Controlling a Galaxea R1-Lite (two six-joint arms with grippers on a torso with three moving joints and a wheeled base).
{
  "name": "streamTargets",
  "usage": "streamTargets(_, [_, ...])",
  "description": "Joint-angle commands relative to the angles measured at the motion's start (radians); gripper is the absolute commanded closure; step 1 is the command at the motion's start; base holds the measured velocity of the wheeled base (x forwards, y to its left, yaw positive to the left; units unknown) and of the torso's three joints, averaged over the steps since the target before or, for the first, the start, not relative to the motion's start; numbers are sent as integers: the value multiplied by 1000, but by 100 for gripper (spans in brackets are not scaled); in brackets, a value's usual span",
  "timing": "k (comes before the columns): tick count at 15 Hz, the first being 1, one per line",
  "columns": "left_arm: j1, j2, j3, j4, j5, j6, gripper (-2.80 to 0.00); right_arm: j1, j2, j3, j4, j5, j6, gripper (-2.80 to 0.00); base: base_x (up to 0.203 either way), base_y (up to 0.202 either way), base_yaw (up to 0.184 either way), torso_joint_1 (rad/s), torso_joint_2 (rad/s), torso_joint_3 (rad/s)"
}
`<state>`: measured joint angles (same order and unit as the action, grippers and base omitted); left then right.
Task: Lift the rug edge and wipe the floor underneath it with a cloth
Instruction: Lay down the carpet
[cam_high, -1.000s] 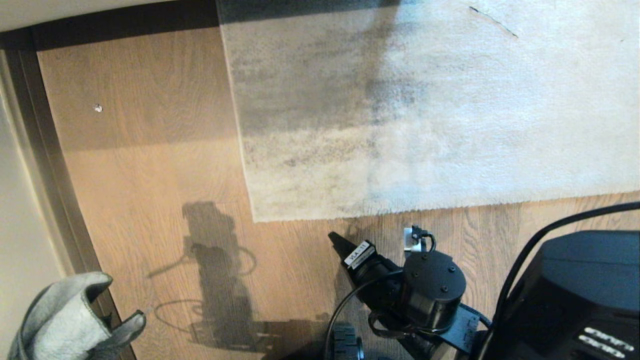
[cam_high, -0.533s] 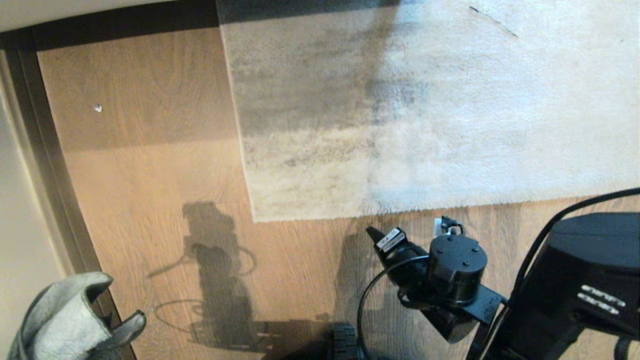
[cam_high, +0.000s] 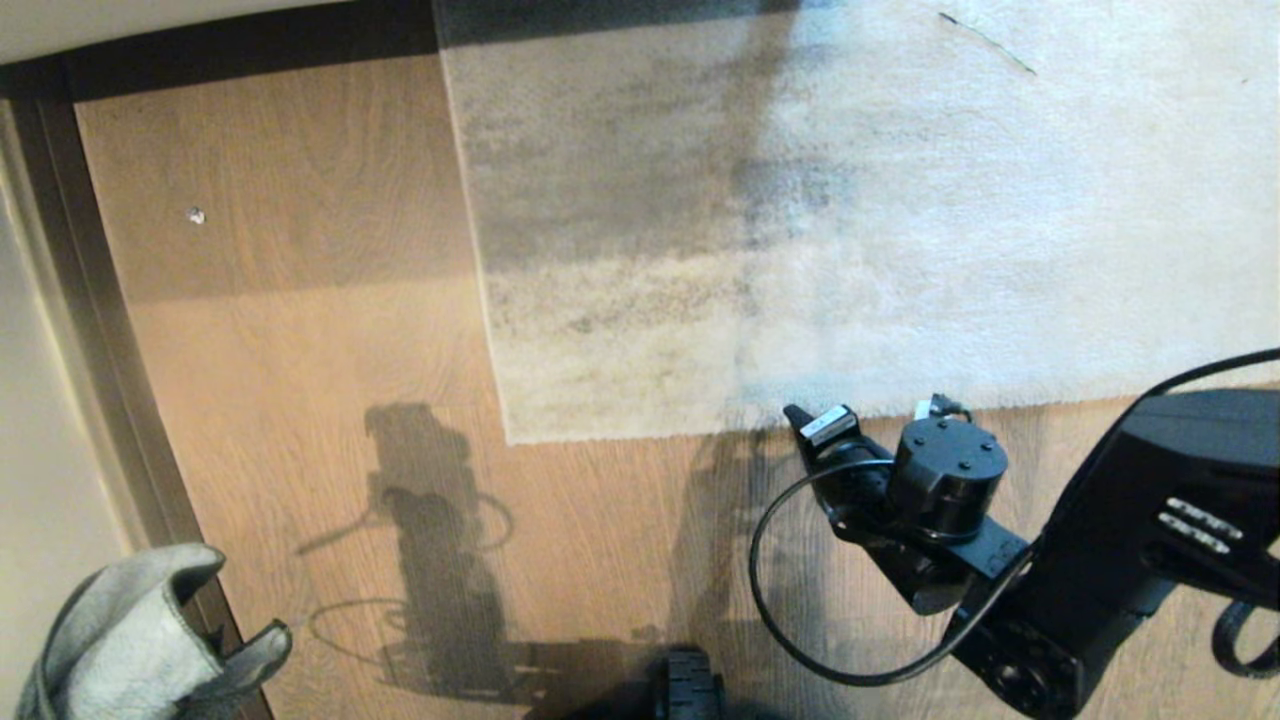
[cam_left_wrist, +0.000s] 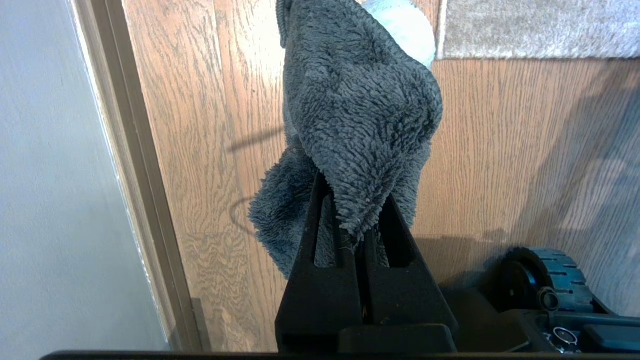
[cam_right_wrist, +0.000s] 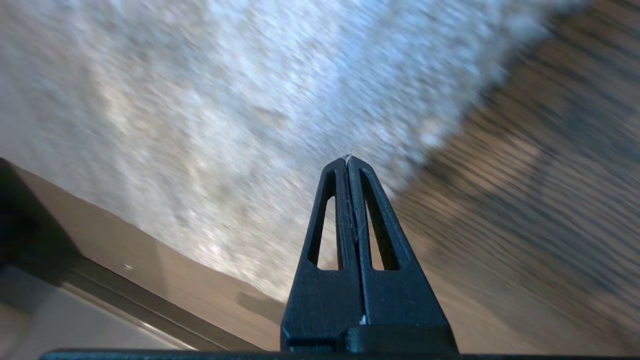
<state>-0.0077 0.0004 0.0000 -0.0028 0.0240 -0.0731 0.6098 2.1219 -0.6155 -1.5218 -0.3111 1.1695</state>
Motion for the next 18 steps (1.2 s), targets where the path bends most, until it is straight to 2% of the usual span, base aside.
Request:
streamTargets(1, [0, 0, 0, 0, 1, -1, 0, -2, 4, -43, -43, -2, 9, 0, 0, 0, 0, 0, 0, 0])
streamTargets(5, [0, 0, 0, 0, 1, -1, 0, 6, 82, -159, -43, -1, 13, 0, 0, 0, 0, 0, 0, 0])
streamTargets(10, [0, 0, 0, 0, 1, -1, 0, 69, 180, -261, -43, -2, 10, 0, 0, 0, 0, 0, 0, 0])
streamTargets(13, [0, 0, 0, 0, 1, -1, 0, 69, 155, -244, -43, -2, 4, 0, 0, 0, 0, 0, 0, 0])
streamTargets(15, [0, 0, 0, 0, 1, -1, 0, 68, 108, -180, -43, -3, 1, 0, 0, 0, 0, 0, 0, 0])
streamTargets(18, [0, 0, 0, 0, 1, -1, 0, 66, 22, -99, -43, -24, -65, 0, 0, 0, 0, 0, 0, 0])
